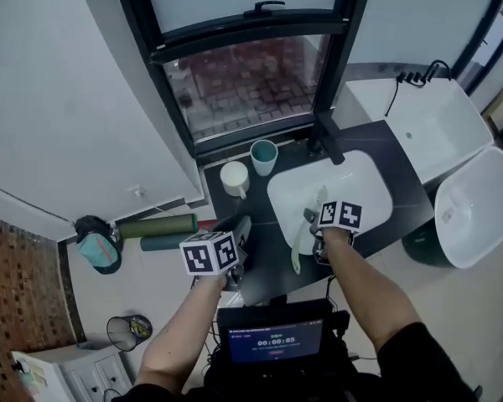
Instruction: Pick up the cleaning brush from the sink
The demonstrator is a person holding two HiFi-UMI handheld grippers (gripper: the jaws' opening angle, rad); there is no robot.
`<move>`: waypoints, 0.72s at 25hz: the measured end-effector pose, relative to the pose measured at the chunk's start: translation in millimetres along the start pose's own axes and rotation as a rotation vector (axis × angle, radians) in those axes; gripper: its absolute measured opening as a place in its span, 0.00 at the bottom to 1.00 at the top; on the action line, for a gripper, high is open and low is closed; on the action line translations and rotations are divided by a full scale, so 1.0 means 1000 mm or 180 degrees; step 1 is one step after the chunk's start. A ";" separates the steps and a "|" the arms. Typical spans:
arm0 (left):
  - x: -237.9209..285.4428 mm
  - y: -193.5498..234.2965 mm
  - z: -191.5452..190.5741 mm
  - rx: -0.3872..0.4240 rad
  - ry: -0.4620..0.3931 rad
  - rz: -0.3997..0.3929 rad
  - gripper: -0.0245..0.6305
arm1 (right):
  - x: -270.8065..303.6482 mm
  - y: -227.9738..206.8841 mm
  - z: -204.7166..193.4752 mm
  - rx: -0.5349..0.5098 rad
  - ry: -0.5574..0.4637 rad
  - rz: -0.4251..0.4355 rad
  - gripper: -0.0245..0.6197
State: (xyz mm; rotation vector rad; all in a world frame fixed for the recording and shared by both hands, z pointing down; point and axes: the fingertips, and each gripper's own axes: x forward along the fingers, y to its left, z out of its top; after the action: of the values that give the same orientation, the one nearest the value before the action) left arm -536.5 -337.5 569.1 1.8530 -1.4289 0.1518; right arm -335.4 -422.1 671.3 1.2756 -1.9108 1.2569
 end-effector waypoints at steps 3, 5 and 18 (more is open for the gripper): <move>0.029 0.010 0.002 0.0126 0.0128 0.0118 0.22 | 0.036 -0.015 -0.003 0.0033 0.0200 -0.0121 0.40; 0.045 0.017 0.004 0.0113 0.0189 0.0170 0.22 | 0.062 -0.019 -0.005 0.0053 0.0365 -0.0182 0.40; 0.062 0.052 -0.006 -0.0322 0.0206 0.0267 0.22 | 0.134 -0.052 -0.040 0.0146 0.1112 -0.0722 0.17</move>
State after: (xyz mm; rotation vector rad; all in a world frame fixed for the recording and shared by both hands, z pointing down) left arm -556.7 -385.5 631.3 1.6928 -1.4439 0.1761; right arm -348.2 -449.7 817.5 1.1678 -1.4586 1.3107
